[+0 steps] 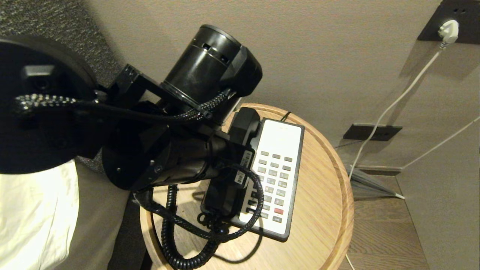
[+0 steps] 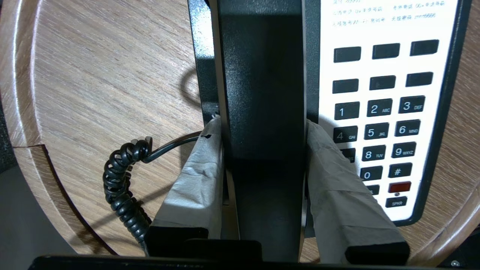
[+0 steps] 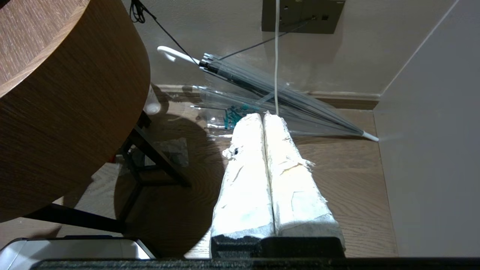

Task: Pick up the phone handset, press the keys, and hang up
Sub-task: Pick up the desk phone handset

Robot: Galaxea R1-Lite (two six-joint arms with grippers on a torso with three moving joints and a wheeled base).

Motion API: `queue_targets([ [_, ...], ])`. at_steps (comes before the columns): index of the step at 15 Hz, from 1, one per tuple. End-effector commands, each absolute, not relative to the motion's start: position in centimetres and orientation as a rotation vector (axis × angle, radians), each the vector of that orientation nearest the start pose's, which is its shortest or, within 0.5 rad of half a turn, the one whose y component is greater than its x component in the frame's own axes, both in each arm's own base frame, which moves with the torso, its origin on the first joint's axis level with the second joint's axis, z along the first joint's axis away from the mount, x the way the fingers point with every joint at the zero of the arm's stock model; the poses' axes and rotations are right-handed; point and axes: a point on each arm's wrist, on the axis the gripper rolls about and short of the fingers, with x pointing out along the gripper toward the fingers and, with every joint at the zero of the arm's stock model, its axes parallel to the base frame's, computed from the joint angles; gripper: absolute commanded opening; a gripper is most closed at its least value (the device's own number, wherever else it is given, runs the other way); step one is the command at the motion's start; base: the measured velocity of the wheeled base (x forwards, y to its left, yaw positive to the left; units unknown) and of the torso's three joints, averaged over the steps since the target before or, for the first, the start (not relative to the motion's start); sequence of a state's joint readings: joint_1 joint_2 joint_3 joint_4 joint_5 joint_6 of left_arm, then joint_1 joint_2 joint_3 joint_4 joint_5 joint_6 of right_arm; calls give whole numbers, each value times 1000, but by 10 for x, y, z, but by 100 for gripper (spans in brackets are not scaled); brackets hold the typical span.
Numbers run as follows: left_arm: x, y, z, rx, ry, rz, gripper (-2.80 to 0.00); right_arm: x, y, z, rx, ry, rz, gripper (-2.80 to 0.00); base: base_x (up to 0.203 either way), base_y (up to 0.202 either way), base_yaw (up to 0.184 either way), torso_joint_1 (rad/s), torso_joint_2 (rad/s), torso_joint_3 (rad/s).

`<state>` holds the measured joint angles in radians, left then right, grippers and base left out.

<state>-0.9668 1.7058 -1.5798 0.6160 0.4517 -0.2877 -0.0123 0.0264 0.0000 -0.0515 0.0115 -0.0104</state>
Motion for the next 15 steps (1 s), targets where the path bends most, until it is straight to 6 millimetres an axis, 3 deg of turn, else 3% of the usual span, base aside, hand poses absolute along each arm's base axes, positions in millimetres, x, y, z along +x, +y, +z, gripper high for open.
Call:
queue_targets([
  [1, 174, -235, 287, 205, 619, -397, -280, -19, 1, 76, -11, -6, 0, -280, 0, 0, 0, 0, 0, 0],
  [15, 167, -206, 316, 88, 549, -362, -280, -19, 1, 76, -11, -6, 0, -280, 0, 0, 0, 0, 0, 0],
])
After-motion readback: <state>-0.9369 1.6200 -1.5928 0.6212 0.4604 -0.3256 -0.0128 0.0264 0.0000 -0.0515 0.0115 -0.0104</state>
